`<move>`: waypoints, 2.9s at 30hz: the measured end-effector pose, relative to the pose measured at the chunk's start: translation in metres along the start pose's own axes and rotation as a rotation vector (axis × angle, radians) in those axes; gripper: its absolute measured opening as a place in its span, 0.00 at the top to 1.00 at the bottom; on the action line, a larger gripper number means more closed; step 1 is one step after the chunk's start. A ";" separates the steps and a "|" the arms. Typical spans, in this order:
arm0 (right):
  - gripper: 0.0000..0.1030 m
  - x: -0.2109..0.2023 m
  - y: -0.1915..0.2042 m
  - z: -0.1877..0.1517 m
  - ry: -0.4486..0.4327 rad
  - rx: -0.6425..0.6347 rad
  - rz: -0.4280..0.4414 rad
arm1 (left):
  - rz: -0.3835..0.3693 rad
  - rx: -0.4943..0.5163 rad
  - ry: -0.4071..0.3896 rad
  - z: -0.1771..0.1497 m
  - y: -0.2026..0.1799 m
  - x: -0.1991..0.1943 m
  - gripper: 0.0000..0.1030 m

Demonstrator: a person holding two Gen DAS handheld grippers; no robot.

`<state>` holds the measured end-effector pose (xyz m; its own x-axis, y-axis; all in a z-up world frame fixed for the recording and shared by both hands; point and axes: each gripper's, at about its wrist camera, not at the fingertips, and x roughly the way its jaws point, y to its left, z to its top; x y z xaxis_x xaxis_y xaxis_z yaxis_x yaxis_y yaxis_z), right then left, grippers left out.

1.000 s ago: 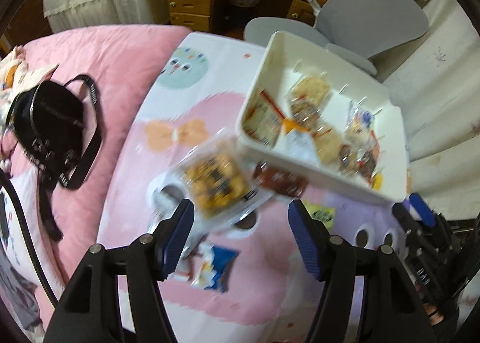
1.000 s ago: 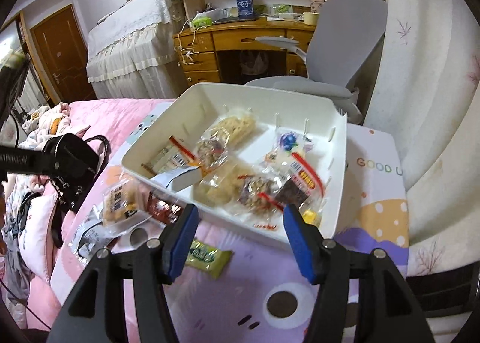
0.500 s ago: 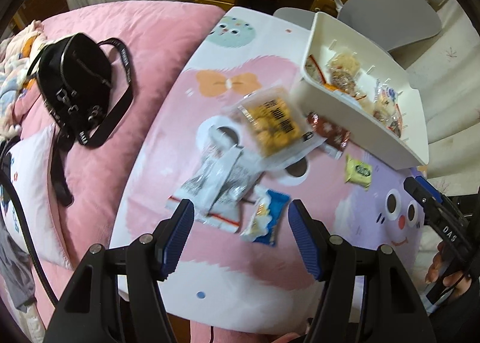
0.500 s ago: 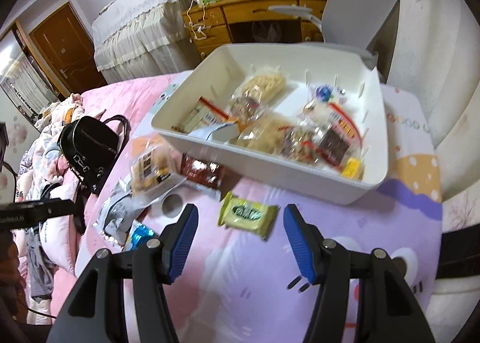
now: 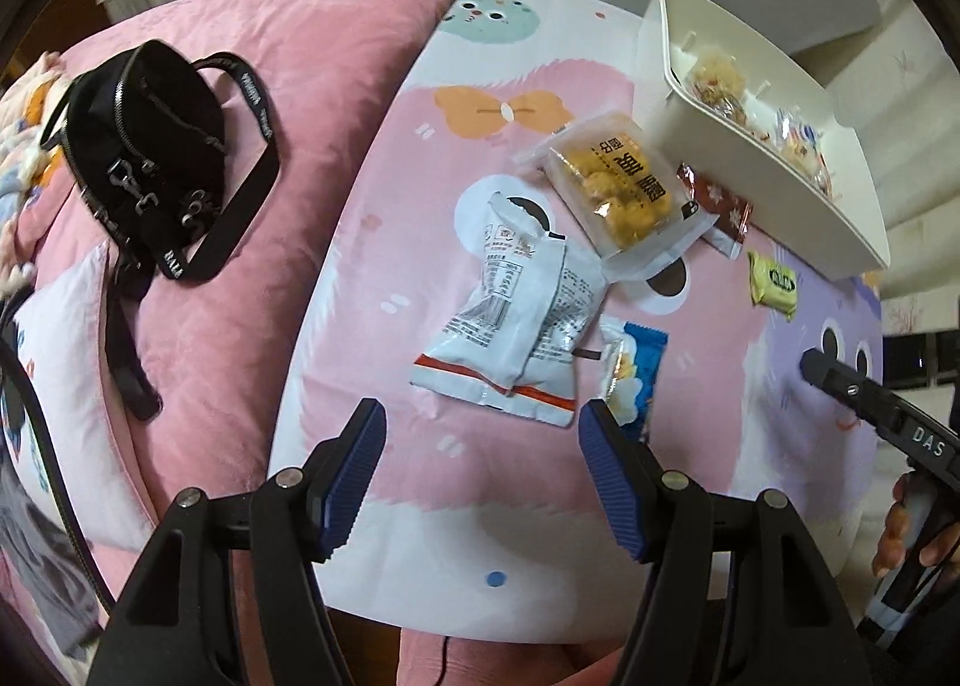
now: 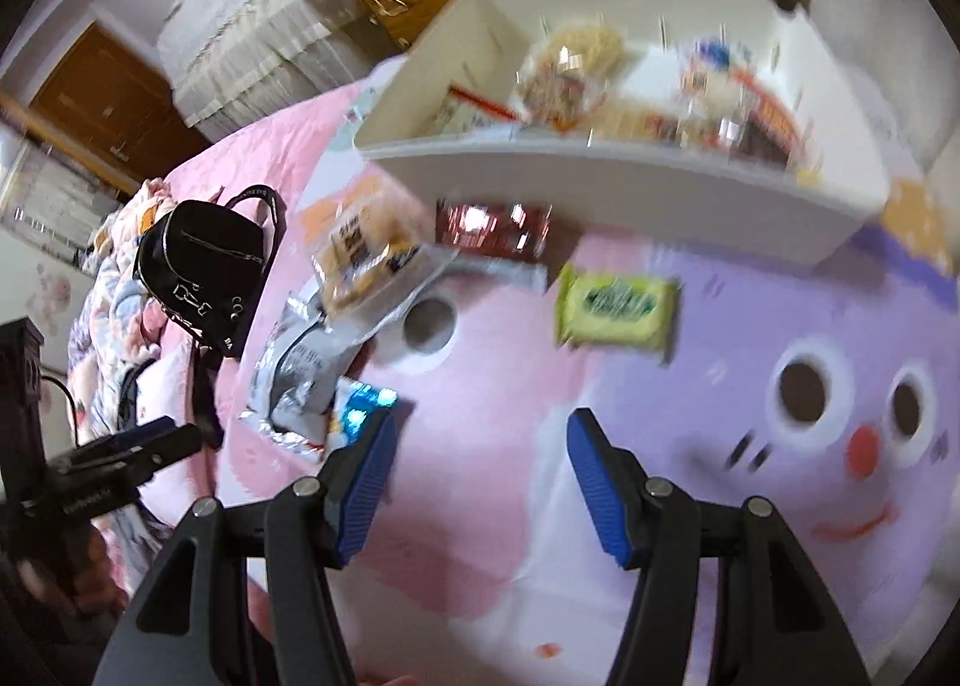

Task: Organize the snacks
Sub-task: 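Withdraw both grippers from the tray toward the snacks on the table, then grasp the white printed bag with the left gripper while the right grasps the blue-and-white bar, then carry the white bag with the left gripper while the right carries the blue bar over the tray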

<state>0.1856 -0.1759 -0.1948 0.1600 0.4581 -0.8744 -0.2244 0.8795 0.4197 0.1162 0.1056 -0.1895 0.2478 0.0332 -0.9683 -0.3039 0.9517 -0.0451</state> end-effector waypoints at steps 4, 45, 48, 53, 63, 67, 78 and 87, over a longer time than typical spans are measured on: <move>0.43 0.021 0.014 -0.013 0.059 0.115 0.027 | -0.025 0.046 0.018 0.009 0.009 0.004 0.29; 0.52 0.116 0.119 -0.036 0.020 0.111 -0.361 | -0.130 0.270 0.341 0.081 -0.028 0.137 0.22; 0.59 0.121 0.121 -0.035 0.028 0.095 -0.354 | -0.123 0.279 0.335 0.083 -0.033 0.139 0.24; 0.65 0.123 0.124 -0.032 0.023 0.066 -0.357 | -0.126 0.281 0.313 0.087 -0.038 0.135 0.37; 0.73 0.118 0.123 -0.038 0.021 0.058 -0.346 | -0.132 0.258 0.308 0.090 -0.021 0.125 0.48; 0.73 0.110 0.116 -0.047 0.016 0.080 -0.344 | -0.125 0.251 0.312 0.084 -0.016 0.122 0.49; 0.75 0.087 0.088 -0.051 0.000 0.076 -0.335 | -0.090 0.162 0.313 0.068 -0.005 0.101 0.50; 0.75 0.051 0.048 -0.049 -0.020 0.048 -0.319 | -0.080 0.069 0.273 0.065 -0.016 0.064 0.50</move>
<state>0.1358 -0.1171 -0.2314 0.2336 0.1603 -0.9590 -0.1148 0.9840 0.1365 0.1969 0.1124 -0.2342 0.0085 -0.1173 -0.9931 -0.2278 0.9668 -0.1161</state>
